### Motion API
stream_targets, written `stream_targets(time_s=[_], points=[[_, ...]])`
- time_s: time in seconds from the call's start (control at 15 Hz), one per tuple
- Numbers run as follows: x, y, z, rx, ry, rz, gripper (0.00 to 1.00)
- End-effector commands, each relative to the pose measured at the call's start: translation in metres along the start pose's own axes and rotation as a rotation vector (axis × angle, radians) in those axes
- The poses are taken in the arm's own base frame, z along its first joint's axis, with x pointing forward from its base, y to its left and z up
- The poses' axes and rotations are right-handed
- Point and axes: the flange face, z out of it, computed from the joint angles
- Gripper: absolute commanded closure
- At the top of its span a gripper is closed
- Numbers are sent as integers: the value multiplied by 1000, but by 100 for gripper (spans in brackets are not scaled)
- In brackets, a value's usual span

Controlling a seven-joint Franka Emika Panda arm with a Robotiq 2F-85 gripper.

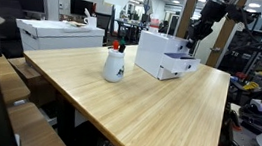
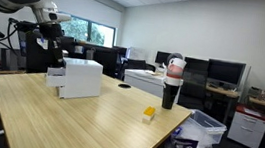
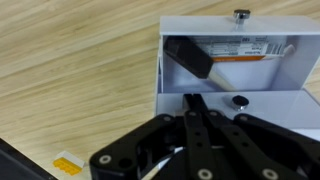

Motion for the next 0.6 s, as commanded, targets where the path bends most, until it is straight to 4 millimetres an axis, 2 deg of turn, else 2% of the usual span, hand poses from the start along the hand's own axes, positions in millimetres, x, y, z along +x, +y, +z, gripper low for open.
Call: stream_targets(time_s=[0.0, 0.53], points=[[19, -3, 7, -6, 15, -33, 94], [44, -10, 12, 3, 6, -47, 95]])
